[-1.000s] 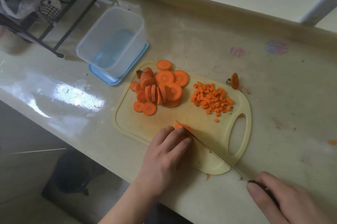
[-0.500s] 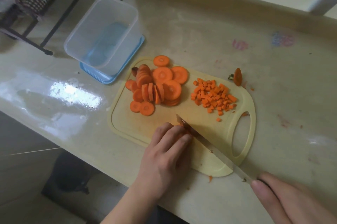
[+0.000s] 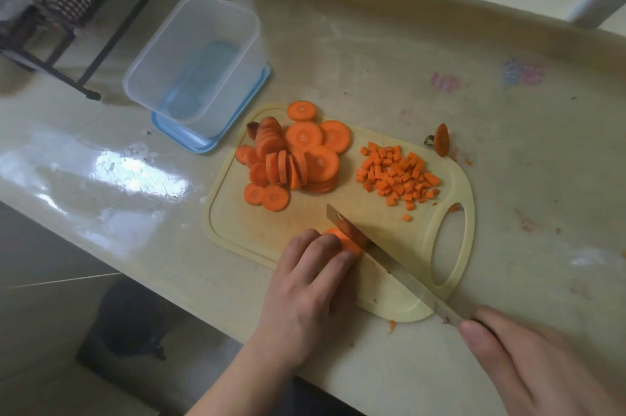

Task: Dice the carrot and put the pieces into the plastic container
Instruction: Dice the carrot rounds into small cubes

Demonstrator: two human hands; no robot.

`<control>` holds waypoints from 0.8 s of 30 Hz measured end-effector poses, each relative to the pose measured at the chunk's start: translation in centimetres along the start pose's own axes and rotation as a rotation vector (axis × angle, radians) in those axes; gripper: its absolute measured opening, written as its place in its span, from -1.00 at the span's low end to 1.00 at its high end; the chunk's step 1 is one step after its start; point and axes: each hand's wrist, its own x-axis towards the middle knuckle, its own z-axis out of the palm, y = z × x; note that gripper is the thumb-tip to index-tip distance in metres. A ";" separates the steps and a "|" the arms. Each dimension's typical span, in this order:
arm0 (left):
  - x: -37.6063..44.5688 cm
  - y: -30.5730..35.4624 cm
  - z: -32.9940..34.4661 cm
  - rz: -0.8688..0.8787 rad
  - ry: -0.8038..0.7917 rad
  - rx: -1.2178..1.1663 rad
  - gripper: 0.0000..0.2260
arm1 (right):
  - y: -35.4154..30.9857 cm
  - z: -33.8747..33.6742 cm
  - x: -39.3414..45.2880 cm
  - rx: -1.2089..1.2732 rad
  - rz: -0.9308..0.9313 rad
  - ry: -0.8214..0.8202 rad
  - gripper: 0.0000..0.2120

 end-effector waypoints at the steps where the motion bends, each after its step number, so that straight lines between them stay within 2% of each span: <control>1: 0.0 0.1 0.0 0.000 0.001 -0.007 -0.88 | 0.0 0.2 -0.3 -0.033 -0.009 0.024 -0.32; 9: 0.1 0.0 -0.1 0.002 -0.008 -0.034 -0.89 | 0.2 0.5 -1.1 -0.156 0.073 -0.042 -0.18; 12: 0.2 0.1 -0.2 -0.005 0.000 -0.048 -0.89 | -0.6 0.8 -1.4 -0.285 0.097 -0.106 -0.01; 14: 0.3 0.1 -0.2 -0.001 0.006 -0.064 -0.89 | -1.0 0.8 -0.8 -0.321 0.097 -0.136 0.03; 21: 0.4 -0.1 -0.3 0.002 0.001 -0.075 -0.87 | -1.2 1.5 1.5 -0.065 -0.085 -0.145 -0.28; 24: 0.1 -0.1 -0.4 -0.016 0.017 -0.083 -0.89 | -0.9 1.0 1.3 0.006 -0.060 -0.095 -0.20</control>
